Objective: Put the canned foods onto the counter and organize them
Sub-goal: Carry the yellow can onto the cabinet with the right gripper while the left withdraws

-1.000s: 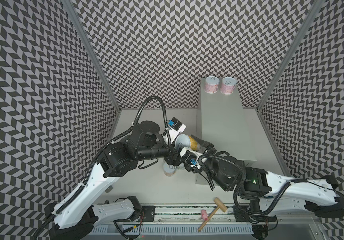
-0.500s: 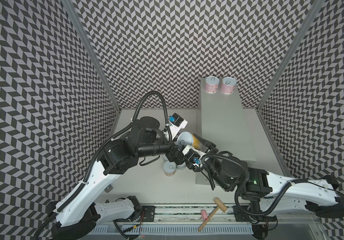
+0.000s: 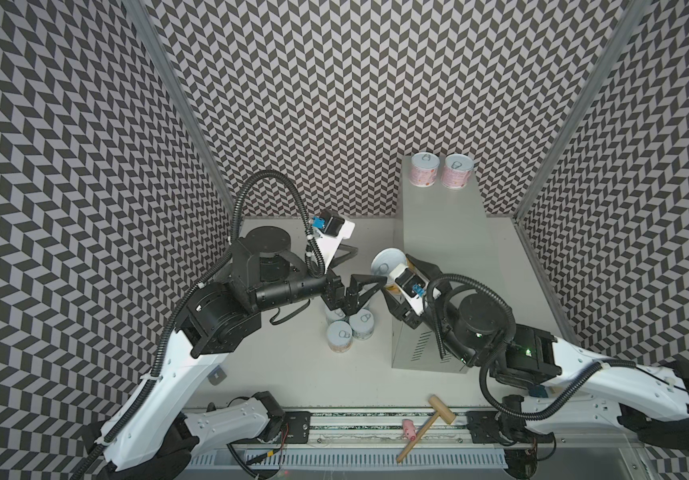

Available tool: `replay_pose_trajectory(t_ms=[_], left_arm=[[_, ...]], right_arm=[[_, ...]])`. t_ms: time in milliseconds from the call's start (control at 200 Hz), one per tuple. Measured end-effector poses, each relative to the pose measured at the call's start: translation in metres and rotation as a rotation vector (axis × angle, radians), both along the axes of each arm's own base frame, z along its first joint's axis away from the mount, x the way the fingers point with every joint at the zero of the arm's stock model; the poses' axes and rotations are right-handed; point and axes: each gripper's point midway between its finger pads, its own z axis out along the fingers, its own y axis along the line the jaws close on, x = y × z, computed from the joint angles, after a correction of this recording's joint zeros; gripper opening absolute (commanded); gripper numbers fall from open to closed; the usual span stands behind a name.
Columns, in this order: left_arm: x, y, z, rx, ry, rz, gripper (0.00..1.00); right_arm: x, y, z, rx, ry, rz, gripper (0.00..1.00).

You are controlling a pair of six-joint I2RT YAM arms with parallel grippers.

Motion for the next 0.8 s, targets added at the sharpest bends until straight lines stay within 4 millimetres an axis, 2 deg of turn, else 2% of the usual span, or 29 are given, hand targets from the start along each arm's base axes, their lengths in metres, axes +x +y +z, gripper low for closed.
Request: replay_pose_trajectory(t_ms=[130, 225, 381, 506, 601, 796], left_arm=[[0.006, 0.014, 0.018, -0.05, -0.061, 0.08, 1.0], [0.016, 0.02, 0.018, -0.063, -0.076, 0.141, 1.0], [0.034, 0.019, 0.0, -0.045, -0.07, 0.211, 1.0], [0.046, 0.014, -0.031, 0.007, -0.044, 0.235, 1.0], [0.048, 0.012, -0.045, 0.041, -0.04, 0.232, 1.0], [0.049, 0.013, -0.055, 0.054, -0.077, 0.231, 1.0]], right_arm=[[0.026, -0.029, 0.004, 0.077, 0.06, -0.044, 0.64], [0.036, -0.053, 0.014, 0.141, 0.073, -0.065, 0.64], [0.051, -0.08, 0.036, 0.231, 0.076, -0.105, 0.64], [0.069, -0.102, 0.047, 0.289, 0.085, -0.152, 0.64], [0.084, -0.118, 0.046, 0.307, 0.1, -0.191, 0.64], [0.113, -0.145, 0.032, 0.317, 0.143, -0.258, 0.64]])
